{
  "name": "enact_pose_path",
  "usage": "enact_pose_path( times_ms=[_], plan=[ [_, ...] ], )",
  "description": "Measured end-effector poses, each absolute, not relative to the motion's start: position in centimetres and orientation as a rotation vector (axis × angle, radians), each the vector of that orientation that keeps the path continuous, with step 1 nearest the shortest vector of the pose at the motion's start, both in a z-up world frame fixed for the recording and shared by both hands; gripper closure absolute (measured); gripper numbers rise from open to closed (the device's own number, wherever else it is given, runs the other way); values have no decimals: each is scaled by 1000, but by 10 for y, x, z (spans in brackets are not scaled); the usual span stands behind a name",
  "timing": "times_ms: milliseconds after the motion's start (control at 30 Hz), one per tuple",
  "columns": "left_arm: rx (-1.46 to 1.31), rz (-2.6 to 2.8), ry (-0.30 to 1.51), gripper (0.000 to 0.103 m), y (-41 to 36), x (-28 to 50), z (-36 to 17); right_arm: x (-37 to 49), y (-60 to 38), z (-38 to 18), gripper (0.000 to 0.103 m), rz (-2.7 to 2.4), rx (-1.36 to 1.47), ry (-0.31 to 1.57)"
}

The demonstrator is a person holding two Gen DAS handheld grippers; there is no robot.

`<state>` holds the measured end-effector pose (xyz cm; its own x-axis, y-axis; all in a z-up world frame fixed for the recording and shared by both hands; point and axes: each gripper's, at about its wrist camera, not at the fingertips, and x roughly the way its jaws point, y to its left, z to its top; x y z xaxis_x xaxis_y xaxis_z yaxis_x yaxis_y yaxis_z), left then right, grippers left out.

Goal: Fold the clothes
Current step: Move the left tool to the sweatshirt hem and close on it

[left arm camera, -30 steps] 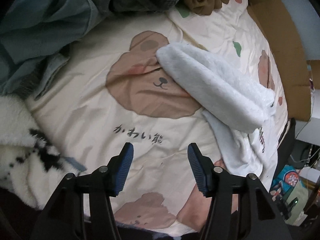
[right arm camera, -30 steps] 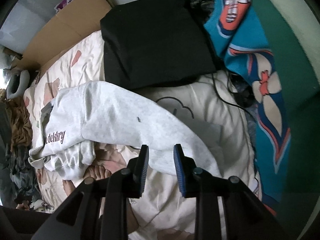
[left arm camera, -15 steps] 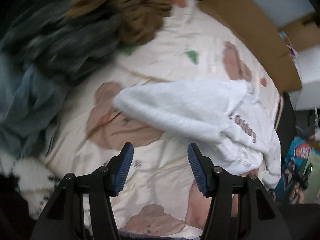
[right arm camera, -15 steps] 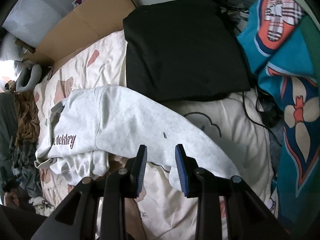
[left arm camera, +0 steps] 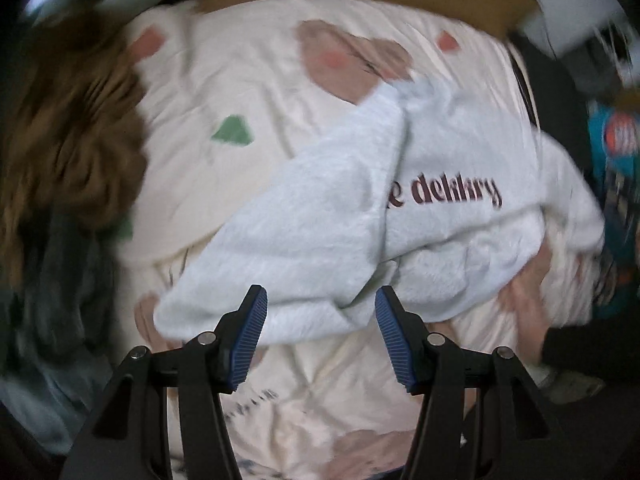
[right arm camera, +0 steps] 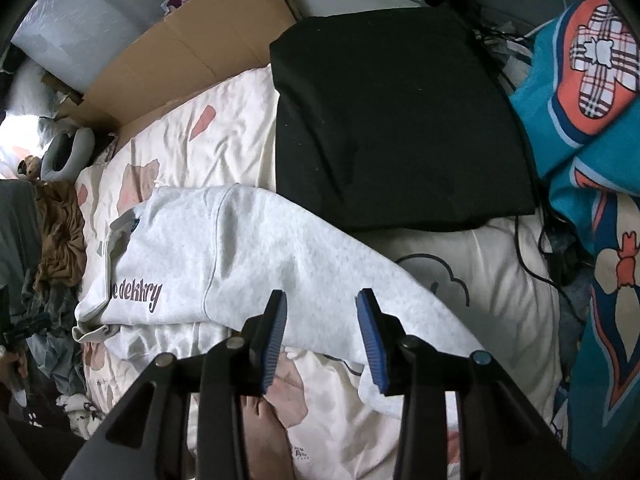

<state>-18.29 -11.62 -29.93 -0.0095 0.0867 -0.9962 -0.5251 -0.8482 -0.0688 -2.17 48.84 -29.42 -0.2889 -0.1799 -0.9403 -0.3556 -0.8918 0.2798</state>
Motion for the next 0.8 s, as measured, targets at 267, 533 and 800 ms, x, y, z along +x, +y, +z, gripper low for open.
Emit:
enact_pose_path(
  times_ms=[267, 533, 800],
  plan=[
    [-1824, 1789, 581, 46, -75, -190, -328, -23, 467, -307, 68, 2367, -1882, 626],
    [-1769, 1688, 745, 52, -49, -178, -355, -22, 462, -322, 68, 2365, -1893, 628],
    [-1745, 1602, 923, 66, -37, -170, -382, -22, 463, -331, 68, 2357, -1893, 651]
  ],
)
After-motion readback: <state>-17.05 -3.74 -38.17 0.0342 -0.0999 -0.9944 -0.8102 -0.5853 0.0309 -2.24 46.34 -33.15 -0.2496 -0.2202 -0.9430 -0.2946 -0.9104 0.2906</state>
